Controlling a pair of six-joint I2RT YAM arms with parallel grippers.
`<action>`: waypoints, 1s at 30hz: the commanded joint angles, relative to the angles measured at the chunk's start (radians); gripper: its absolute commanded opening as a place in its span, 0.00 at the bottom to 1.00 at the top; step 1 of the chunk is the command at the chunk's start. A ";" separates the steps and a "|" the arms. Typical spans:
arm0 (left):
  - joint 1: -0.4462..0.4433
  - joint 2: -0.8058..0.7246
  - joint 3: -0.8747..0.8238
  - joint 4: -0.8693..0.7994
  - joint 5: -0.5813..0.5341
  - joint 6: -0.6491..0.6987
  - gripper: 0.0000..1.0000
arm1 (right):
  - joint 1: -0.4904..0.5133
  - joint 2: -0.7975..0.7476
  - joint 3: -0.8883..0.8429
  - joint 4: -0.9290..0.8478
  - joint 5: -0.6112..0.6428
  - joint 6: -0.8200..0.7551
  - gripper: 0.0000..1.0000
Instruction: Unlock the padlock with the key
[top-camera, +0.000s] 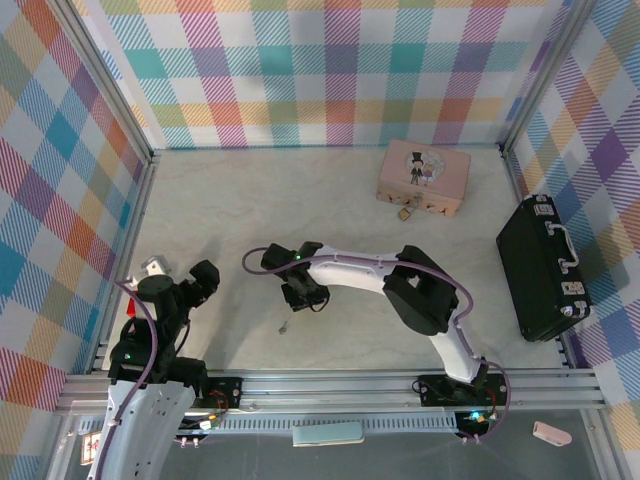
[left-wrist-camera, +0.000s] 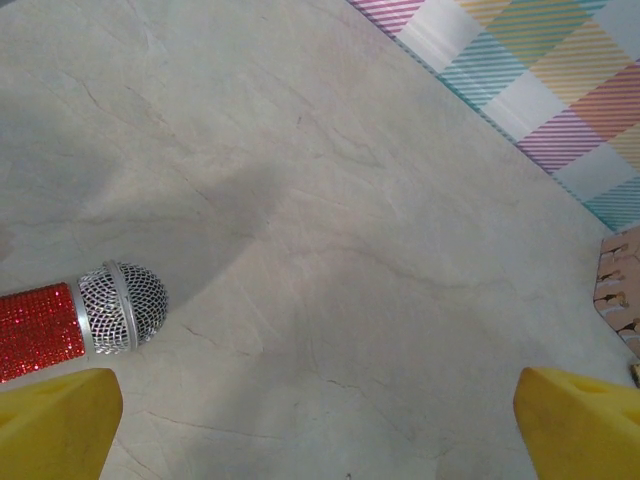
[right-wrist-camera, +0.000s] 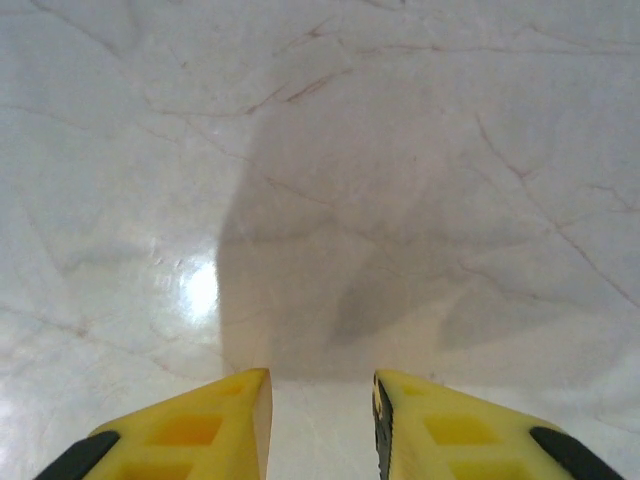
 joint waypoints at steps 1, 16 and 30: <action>-0.011 -0.002 0.000 0.010 0.015 0.006 1.00 | 0.035 -0.098 -0.064 0.086 -0.128 0.069 0.35; -0.011 0.000 -0.001 0.017 0.024 0.010 1.00 | 0.125 -0.037 -0.062 0.154 -0.247 0.201 0.28; -0.012 -0.049 -0.006 0.012 0.026 0.005 1.00 | 0.125 0.006 -0.035 0.110 -0.144 0.244 0.23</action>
